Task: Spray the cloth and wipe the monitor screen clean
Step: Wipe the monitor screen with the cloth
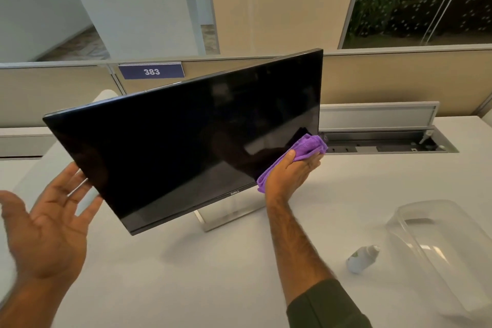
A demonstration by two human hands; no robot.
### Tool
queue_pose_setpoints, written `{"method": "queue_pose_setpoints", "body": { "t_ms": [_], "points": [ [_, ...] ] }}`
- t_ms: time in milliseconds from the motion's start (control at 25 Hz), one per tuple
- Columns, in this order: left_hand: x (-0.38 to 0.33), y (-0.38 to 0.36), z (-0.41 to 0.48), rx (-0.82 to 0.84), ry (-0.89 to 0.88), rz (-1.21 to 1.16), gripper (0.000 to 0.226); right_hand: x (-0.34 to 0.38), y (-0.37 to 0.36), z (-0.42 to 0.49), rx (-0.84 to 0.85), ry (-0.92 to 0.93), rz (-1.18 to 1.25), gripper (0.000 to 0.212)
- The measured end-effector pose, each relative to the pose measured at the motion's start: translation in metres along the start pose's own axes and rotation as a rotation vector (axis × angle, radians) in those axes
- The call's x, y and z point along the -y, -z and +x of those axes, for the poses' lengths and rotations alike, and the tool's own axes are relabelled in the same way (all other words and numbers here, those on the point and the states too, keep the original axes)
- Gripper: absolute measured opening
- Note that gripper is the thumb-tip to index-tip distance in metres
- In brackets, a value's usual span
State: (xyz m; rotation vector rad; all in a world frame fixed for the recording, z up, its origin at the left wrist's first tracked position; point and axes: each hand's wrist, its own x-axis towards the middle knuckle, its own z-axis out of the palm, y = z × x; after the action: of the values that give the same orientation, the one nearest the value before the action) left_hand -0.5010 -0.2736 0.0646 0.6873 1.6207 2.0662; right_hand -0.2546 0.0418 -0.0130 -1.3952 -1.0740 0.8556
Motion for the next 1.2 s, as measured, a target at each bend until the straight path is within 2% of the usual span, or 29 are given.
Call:
{"method": "queue_pose_setpoints", "body": {
  "t_ms": [280, 400, 560, 680, 720, 840, 1040, 1200],
  "points": [
    [-0.012, -0.009, -0.006, -0.065, 0.090, 0.008, 0.067, -0.001, -0.020, -0.076, 0.083, 0.011, -0.006, 0.068],
    [-0.020, -0.018, -0.015, -0.053, 0.078, -0.014, 0.082, -0.002, -0.029, -0.117, 0.115, 0.034, 0.007, 0.066],
    [-0.033, -0.028, -0.024, 0.004, 0.073, -0.030, 0.092, 0.002, -0.036, -0.167, 0.107, 0.108, -0.003, 0.064],
    [-0.042, -0.028, -0.027, 0.082, 0.082, -0.031, 0.112, 0.007, -0.045, -0.218, 0.174, 0.084, -0.048, 0.070],
    [-0.043, -0.028, -0.027, 0.091, 0.079, -0.026, 0.112, 0.008, -0.048, -0.238, 0.210, 0.108, -0.068, 0.071],
    [-0.039, -0.024, -0.026, 0.059, 0.061, -0.003, 0.088, 0.004, -0.054, -0.279, 0.273, 0.269, -0.192, 0.076],
    [-0.040, -0.019, -0.023, 0.079, 0.075, 0.001, 0.085, -0.008, -0.046, -0.237, 0.219, 0.483, -0.284, 0.071],
    [-0.037, -0.015, -0.021, 0.095, 0.077, -0.001, 0.084, -0.001, -0.038, -0.154, 0.065, 0.400, -0.197, 0.067]
  ]
}}
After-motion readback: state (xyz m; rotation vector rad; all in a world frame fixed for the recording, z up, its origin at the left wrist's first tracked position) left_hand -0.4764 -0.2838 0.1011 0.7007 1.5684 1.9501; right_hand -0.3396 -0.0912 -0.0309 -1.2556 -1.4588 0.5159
